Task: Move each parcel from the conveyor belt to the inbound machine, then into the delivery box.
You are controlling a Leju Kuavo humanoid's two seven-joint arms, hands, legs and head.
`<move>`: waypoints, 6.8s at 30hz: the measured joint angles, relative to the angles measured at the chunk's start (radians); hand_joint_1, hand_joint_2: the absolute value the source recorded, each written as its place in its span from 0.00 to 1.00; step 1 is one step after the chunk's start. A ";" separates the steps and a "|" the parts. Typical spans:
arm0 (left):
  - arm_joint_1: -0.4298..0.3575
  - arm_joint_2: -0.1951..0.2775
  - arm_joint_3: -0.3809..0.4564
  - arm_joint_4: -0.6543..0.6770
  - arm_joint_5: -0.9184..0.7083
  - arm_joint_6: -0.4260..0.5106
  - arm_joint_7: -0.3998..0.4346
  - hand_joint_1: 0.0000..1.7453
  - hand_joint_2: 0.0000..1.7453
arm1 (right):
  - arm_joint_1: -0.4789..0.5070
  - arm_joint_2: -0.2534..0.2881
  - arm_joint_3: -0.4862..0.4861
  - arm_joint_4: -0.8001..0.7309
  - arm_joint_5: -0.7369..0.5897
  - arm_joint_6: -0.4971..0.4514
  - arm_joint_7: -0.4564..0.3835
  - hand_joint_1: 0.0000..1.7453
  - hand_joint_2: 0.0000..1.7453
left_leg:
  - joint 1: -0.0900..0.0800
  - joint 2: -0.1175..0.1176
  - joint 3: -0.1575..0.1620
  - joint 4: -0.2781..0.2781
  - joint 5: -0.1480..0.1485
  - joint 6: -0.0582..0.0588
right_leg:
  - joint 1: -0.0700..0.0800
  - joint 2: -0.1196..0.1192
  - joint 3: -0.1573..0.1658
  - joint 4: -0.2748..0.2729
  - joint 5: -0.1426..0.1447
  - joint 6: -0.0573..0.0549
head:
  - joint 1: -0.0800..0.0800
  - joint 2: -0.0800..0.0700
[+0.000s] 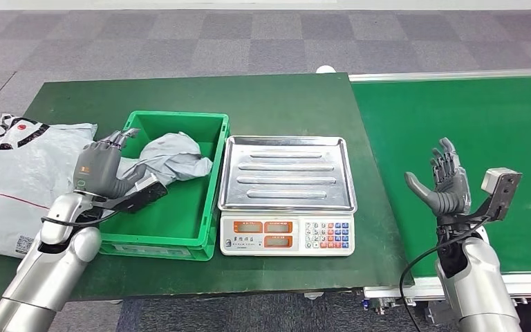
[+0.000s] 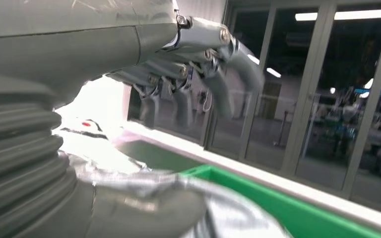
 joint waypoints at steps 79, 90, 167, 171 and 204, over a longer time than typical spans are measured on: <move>-0.201 -0.536 -0.030 0.593 0.955 -0.161 -0.428 0.00 1.00 | -0.160 0.216 0.244 0.302 0.286 -0.308 -0.232 0.00 1.00 | 0.000 -0.004 0.000 0.000 0.002 0.000 | 0.000 -0.004 0.002 0.000 0.002 0.001 | 0.000 0.000; -0.182 -0.541 -0.049 0.567 0.937 -0.166 -0.389 0.00 1.00 | 0.057 0.220 0.230 0.052 0.387 -0.303 -0.117 0.00 1.00 | 0.000 -0.003 0.001 0.000 0.002 0.000 | 0.000 -0.004 0.002 0.000 0.002 0.001 | 0.000 0.000; -0.236 -0.594 -0.075 0.583 0.963 -0.185 -0.357 0.00 1.00 | -0.052 0.202 0.150 -0.006 0.488 -0.238 -0.063 0.00 1.00 | 0.000 -0.003 0.000 0.000 0.002 0.000 | 0.000 -0.004 0.002 0.000 0.002 0.002 | 0.000 0.000; -0.250 -0.579 -0.095 0.584 0.979 -0.186 -0.351 0.00 1.00 | -0.066 0.183 0.170 -0.002 0.459 -0.275 -0.059 0.00 1.00 | 0.000 -0.004 0.000 0.000 0.002 0.000 | 0.000 -0.004 0.002 0.000 0.002 0.002 | 0.000 0.000; -0.292 -0.574 -0.146 0.641 1.031 -0.195 -0.349 0.00 1.00 | -0.034 0.143 0.193 -0.022 0.441 -0.325 -0.063 0.00 1.00 | 0.000 -0.004 0.001 0.000 0.002 0.000 | 0.000 -0.004 0.002 0.000 0.002 0.002 | 0.000 0.000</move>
